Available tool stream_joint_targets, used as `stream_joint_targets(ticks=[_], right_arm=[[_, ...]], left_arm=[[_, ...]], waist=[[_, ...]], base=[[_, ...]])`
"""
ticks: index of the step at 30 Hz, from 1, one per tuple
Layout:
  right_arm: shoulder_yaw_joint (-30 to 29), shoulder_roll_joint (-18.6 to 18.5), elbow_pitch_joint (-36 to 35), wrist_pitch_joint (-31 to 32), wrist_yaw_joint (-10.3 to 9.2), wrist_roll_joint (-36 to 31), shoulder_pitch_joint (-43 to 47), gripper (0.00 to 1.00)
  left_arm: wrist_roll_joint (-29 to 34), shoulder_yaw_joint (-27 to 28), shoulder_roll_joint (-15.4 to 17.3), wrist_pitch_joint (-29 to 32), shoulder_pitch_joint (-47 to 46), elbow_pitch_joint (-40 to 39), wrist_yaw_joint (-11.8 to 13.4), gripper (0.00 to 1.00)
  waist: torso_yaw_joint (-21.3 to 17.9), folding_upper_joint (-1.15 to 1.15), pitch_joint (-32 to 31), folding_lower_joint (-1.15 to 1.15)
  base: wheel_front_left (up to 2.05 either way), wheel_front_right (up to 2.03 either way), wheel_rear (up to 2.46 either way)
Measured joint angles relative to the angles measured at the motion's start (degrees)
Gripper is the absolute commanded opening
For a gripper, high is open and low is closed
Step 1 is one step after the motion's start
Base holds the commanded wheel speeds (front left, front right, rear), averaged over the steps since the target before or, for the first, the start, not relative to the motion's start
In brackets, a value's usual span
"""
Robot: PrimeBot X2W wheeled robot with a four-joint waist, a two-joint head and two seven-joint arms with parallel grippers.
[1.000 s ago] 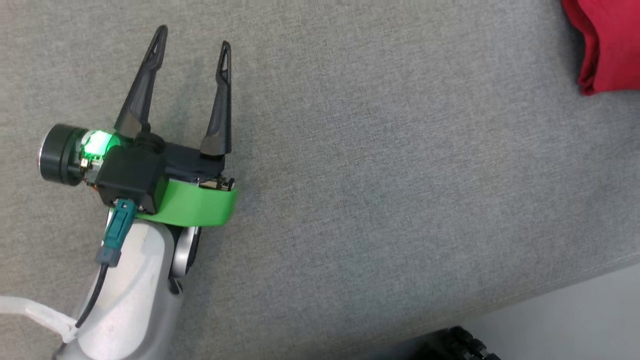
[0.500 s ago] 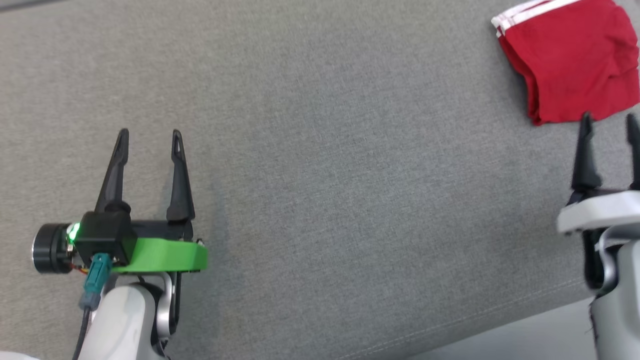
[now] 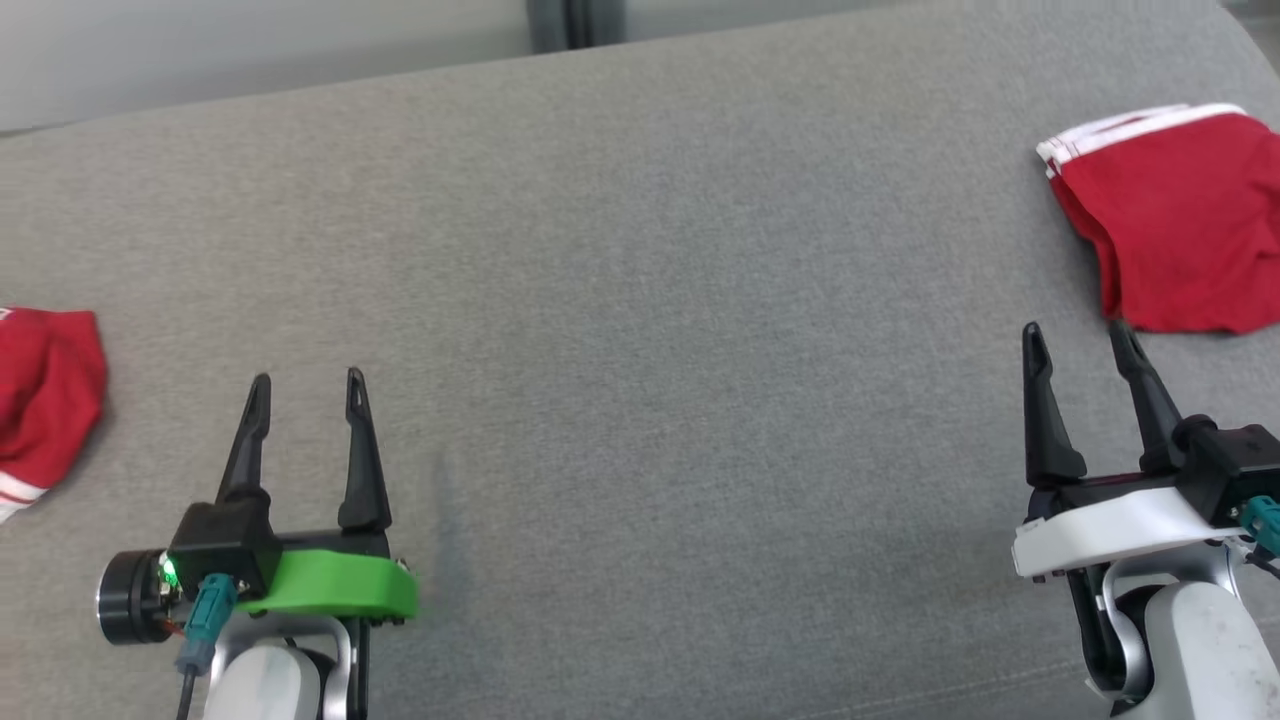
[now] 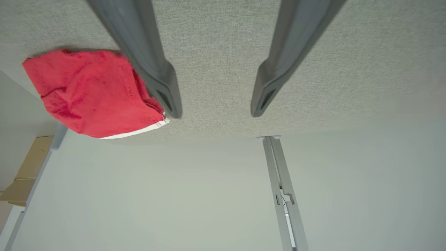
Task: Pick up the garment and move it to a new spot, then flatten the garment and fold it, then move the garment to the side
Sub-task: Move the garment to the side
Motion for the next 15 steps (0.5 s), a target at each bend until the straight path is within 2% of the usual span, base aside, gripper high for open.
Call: stream_joint_targets(ticks=[15], right_arm=[[0.8, 1.0, -6.4, 5.5, 0.0, -0.8, 9.0, 1.0]], left_arm=[[-0.5, -0.8, -0.1, -0.6, 3.6, 4.7, -1.9, 1.0]], waist=[[4.4, 0.0, -8.6, 0.0]], base=[[0.0, 0.0, 0.0]])
